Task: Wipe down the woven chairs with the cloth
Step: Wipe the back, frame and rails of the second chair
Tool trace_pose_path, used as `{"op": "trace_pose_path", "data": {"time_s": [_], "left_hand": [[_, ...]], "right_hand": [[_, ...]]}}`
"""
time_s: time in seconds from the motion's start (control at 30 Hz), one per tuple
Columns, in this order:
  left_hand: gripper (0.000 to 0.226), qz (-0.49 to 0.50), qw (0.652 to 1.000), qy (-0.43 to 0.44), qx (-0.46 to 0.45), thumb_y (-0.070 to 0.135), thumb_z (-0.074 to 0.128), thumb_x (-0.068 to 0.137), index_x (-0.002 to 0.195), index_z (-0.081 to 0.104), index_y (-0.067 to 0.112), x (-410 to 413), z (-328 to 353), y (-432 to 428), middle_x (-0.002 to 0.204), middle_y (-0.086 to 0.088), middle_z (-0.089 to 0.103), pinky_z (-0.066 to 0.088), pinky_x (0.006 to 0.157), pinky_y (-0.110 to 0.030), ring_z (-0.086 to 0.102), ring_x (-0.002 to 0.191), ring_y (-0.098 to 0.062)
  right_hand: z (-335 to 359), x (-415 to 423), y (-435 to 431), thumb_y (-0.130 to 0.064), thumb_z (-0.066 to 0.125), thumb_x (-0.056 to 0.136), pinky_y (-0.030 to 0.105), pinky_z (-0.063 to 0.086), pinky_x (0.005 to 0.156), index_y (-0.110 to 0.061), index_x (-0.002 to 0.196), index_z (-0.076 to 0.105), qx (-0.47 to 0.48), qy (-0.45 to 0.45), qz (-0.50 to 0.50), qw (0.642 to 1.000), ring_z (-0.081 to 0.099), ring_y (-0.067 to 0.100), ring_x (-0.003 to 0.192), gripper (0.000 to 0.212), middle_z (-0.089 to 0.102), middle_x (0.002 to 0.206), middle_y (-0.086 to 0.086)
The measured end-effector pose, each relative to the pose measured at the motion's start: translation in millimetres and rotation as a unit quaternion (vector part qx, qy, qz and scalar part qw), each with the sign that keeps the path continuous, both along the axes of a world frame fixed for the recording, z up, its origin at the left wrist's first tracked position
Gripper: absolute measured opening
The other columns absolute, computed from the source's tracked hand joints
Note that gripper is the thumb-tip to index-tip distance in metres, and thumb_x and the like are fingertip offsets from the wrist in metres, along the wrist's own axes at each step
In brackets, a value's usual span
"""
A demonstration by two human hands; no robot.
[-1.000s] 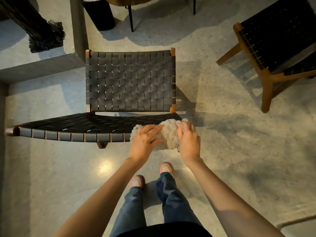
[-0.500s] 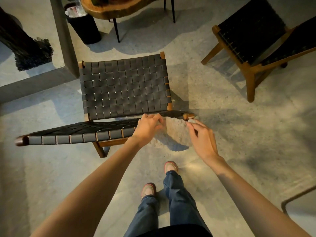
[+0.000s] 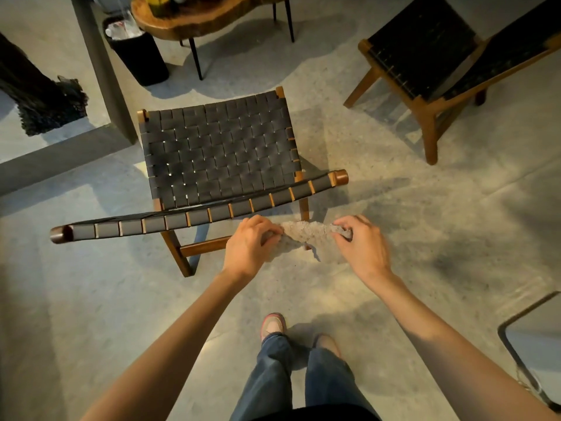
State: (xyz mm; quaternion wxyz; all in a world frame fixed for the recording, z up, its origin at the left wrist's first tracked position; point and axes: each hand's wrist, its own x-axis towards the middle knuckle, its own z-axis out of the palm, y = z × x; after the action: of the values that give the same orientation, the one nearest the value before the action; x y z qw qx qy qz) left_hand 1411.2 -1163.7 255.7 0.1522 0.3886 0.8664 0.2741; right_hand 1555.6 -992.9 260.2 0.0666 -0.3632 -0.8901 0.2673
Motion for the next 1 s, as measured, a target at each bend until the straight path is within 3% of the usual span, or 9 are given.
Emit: {"op": "trace_pose_path", "data": {"time_s": [0.13,0.27,0.33,0.4,0.47,0.63,0.73,0.87,1.0], "left_hand": [[0.016,0.052,0.998,-0.008,0.031,0.018,0.063,0.090,0.103,0.072,0.015,19.8,-16.5,-2.6,0.104,-0.001,0.062,0.053,0.065,-0.027,0.053,0.083,-0.010],[0.016,0.091,0.994,-0.005,0.055,0.015,0.066,0.088,0.103,0.071,0.015,36.3,-54.8,12.5,0.102,0.001,0.061,0.042,0.059,-0.012,0.051,0.080,-0.007],[0.015,0.120,0.989,-0.016,0.078,0.016,0.064,0.089,0.102,0.071,0.016,40.2,-79.9,23.9,0.102,0.003,0.060,0.045,0.060,-0.014,0.054,0.080,-0.008],[0.016,0.149,0.983,-0.029,0.108,0.017,0.062,0.091,0.103,0.071,0.015,41.8,-109.3,34.0,0.103,0.003,0.059,0.051,0.068,-0.025,0.058,0.085,-0.012],[0.018,0.159,0.976,-0.049,0.138,0.016,0.058,0.093,0.106,0.070,0.016,39.0,-141.0,43.8,0.104,0.006,0.056,0.050,0.074,-0.024,0.057,0.087,-0.009],[0.027,0.186,0.968,-0.071,0.151,0.006,0.056,0.092,0.115,0.065,0.016,18.9,-222.3,71.1,0.111,0.007,0.049,0.044,0.083,-0.012,0.052,0.095,-0.005],[0.029,0.175,0.964,-0.066,0.190,0.006,0.059,0.091,0.117,0.064,0.017,2.5,-262.6,88.4,0.113,0.007,0.048,0.040,0.079,-0.001,0.052,0.087,0.003],[0.028,0.155,0.953,-0.015,0.259,0.008,0.060,0.092,0.118,0.064,0.018,-18.3,-297.4,108.8,0.105,0.001,0.049,0.037,0.073,0.001,0.048,0.082,0.015],[0.028,0.159,0.934,0.015,0.318,0.011,0.061,0.091,0.119,0.063,0.013,-28.4,-309.6,124.0,0.107,-0.010,0.055,0.034,0.076,0.004,0.046,0.084,0.020]], "right_hand": [[-17.6,6.6,3.0,-0.023,0.065,0.090,0.027,0.047,0.063,-0.013,0.103,0.070,0.008,-0.033,0.002,0.999,0.061,0.018,0.079,0.018,0.055,0.105,0.001],[-50.6,13.3,14.8,-0.022,0.068,0.087,0.020,0.039,0.058,-0.015,0.101,0.070,0.005,-0.005,-0.018,1.000,0.050,0.012,0.073,0.016,0.042,0.101,0.001],[-74.2,13.5,23.6,-0.027,0.065,0.089,0.023,0.037,0.055,-0.022,0.099,0.070,0.004,0.009,-0.037,0.999,0.051,0.015,0.070,0.012,0.044,0.093,-0.002],[-103.4,10.3,31.7,-0.032,0.060,0.093,0.022,0.031,0.048,-0.026,0.099,0.068,0.003,0.022,-0.044,0.999,0.050,0.011,0.059,0.012,0.050,0.072,-0.008],[-135.8,2.2,38.8,-0.030,0.056,0.095,0.023,0.027,0.045,-0.026,0.099,0.065,0.008,0.051,-0.053,0.997,0.045,0.006,0.051,0.011,0.049,0.057,-0.011],[-222.2,-26.8,48.9,-0.021,0.052,0.097,0.025,0.037,0.059,-0.020,0.102,0.060,-0.047,0.135,-0.073,0.987,0.057,0.012,0.073,0.009,0.062,0.084,-0.007],[-266.7,-46.8,58.4,-0.015,0.054,0.095,0.016,0.038,0.064,-0.014,0.103,0.060,-0.077,0.220,-0.107,0.966,0.057,0.008,0.079,0.010,0.061,0.088,-0.008],[-302.1,-69.1,75.9,-0.013,0.056,0.094,0.005,0.040,0.067,-0.019,0.099,0.056,-0.070,0.337,-0.107,0.933,0.057,-0.006,0.078,0.008,0.059,0.088,-0.013],[-310.3,-86.7,90.7,-0.013,0.056,0.094,0.008,0.044,0.072,-0.020,0.099,0.054,-0.053,0.430,-0.082,0.897,0.056,-0.009,0.080,0.009,0.057,0.087,-0.017]]}}
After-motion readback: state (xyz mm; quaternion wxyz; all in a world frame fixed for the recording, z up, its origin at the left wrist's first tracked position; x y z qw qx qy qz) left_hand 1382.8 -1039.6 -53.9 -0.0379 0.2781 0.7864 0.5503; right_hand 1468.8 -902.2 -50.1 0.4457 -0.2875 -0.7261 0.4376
